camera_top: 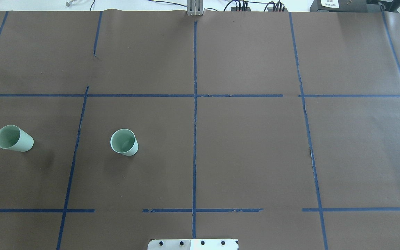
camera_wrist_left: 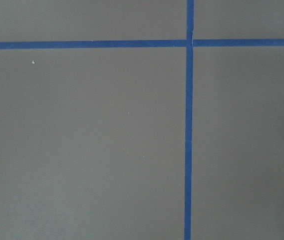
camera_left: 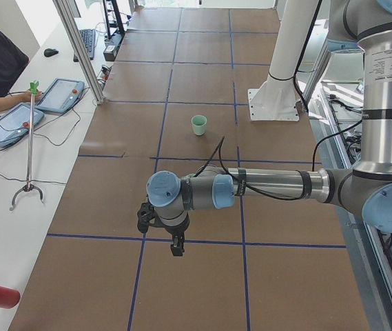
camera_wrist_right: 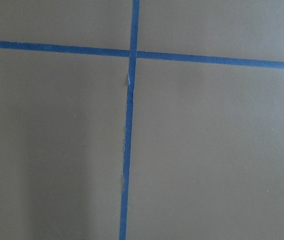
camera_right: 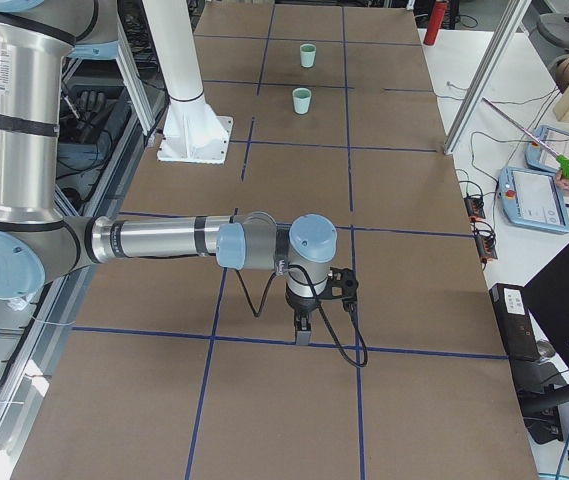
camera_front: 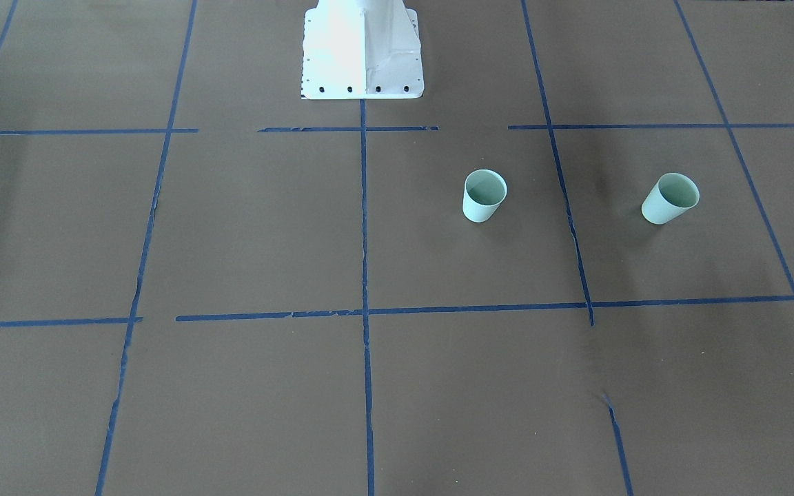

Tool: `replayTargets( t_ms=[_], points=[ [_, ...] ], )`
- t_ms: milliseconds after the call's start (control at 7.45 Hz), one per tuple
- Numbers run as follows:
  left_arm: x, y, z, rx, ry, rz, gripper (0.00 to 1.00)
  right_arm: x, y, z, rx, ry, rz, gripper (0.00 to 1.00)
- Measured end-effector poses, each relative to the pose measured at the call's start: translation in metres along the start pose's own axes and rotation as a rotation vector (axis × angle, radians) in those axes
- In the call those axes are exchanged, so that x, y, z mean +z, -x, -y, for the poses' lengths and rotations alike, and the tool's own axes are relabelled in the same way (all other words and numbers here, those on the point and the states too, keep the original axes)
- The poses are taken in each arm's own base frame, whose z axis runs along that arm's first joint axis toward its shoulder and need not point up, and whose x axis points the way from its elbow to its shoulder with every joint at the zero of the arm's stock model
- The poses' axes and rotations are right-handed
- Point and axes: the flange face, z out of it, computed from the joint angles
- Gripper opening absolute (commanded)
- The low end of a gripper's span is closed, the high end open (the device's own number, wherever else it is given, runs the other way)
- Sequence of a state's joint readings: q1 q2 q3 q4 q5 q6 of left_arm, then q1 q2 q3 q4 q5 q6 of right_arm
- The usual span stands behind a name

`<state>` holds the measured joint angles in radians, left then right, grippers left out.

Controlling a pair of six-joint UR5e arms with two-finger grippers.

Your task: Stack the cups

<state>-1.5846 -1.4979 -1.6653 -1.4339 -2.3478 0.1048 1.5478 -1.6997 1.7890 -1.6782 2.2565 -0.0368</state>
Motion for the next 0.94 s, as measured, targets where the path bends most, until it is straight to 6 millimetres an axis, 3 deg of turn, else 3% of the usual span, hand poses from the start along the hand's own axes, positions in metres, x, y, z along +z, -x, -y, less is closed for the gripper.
replayTargets(
  t_ms=[402,939],
  points=[
    [-0.009,-0.008,0.011,0.025,-0.025,0.003,1.00,0.000,0.000,0.000,0.001,0.001,0.000,1.00],
    [-0.040,-0.041,0.031,0.139,-0.144,0.009,1.00,0.000,0.000,0.000,0.000,0.000,0.000,1.00]
  ],
)
